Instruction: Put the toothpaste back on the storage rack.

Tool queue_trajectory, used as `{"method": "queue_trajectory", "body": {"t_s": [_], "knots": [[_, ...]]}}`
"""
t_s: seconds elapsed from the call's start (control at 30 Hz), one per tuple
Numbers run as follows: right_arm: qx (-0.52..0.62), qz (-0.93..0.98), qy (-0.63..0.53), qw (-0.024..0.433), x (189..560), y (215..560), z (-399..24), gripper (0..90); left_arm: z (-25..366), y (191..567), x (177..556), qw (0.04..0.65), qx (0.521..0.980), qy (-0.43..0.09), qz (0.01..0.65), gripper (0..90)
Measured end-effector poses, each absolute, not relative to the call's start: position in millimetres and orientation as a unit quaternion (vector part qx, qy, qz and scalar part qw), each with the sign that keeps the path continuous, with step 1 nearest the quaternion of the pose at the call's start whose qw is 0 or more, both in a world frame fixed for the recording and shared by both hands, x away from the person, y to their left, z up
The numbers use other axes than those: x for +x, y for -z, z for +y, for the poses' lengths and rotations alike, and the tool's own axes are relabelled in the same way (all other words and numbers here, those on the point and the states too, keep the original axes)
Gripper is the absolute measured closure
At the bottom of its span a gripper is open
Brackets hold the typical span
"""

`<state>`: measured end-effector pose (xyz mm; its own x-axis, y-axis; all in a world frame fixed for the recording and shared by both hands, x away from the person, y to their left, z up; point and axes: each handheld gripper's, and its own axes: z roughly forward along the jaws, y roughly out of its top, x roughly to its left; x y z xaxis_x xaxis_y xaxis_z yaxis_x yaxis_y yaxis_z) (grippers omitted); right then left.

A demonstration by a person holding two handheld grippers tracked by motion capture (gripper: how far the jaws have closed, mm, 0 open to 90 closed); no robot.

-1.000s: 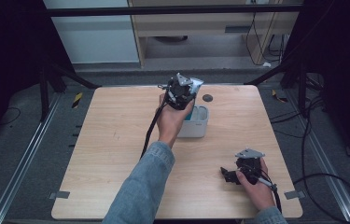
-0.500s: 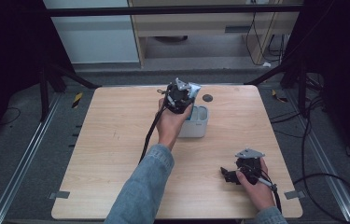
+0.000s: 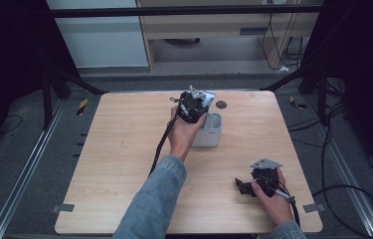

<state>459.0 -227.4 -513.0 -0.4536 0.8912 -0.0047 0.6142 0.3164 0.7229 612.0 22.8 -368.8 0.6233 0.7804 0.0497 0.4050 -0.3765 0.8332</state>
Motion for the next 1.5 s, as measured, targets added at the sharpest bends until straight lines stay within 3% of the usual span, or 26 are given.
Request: {"method": "queue_trajectory", "body": {"t_s": [1.5], "knots": [[0.480, 0.784, -0.334, 0.207, 459.0, 513.0, -227.4, 0.4, 19.8, 385.1, 613.9, 0.396, 0.812, -0.203, 0.377, 79.2]]}}
